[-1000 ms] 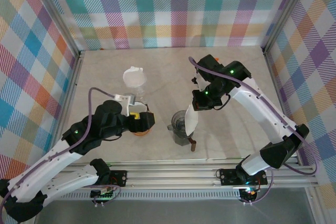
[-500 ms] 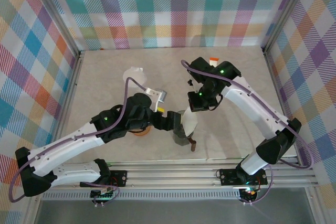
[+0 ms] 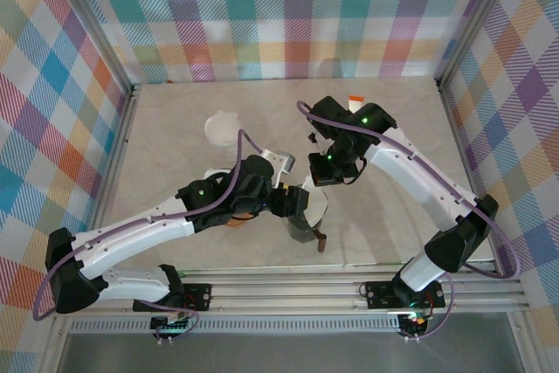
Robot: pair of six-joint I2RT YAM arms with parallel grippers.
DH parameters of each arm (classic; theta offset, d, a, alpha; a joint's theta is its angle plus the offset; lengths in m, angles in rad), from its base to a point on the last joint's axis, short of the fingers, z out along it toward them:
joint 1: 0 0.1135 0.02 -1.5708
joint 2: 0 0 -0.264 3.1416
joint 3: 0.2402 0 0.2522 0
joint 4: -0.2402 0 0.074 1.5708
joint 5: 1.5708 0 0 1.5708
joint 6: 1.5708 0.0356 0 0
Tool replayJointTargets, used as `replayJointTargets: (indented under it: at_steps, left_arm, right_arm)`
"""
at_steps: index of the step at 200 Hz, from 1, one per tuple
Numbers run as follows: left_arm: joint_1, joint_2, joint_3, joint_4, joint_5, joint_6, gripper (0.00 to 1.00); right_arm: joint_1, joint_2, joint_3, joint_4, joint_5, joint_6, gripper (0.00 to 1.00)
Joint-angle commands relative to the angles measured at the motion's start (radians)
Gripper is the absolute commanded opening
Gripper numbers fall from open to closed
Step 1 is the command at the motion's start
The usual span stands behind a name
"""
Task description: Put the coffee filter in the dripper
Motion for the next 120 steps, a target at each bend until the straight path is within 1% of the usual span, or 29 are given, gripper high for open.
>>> replayJointTargets:
  at_steps: [1,27,42,85,103,120]
  left_arm:
    - [-0.006,0.022,0.024,0.005,-0.017,-0.013,0.59]
    - [-0.006,0.036,0.026,-0.005,-0.027,-0.021,0.54]
    - [-0.006,0.043,0.026,-0.01,-0.027,-0.024,0.54]
    - [-0.007,0.053,0.02,-0.016,-0.027,-0.034,0.53]
    - [-0.006,0.049,0.017,-0.016,-0.027,-0.038,0.53]
    - [-0.006,0.051,0.015,-0.016,-0.027,-0.041,0.54]
  right_arm:
    - [0.009,-0.017,-0.004,0.009,0.008,0.014,0.05]
    - [0.008,-0.042,-0.03,0.022,0.021,0.012,0.13]
    - [0.008,-0.07,-0.053,0.044,0.03,0.009,0.18]
    - [0.008,-0.227,-0.193,0.217,0.05,-0.056,0.4]
    - [0.009,-0.308,-0.28,0.321,0.006,-0.062,0.46]
    - [0.011,-0.364,-0.356,0.411,-0.046,-0.041,0.5]
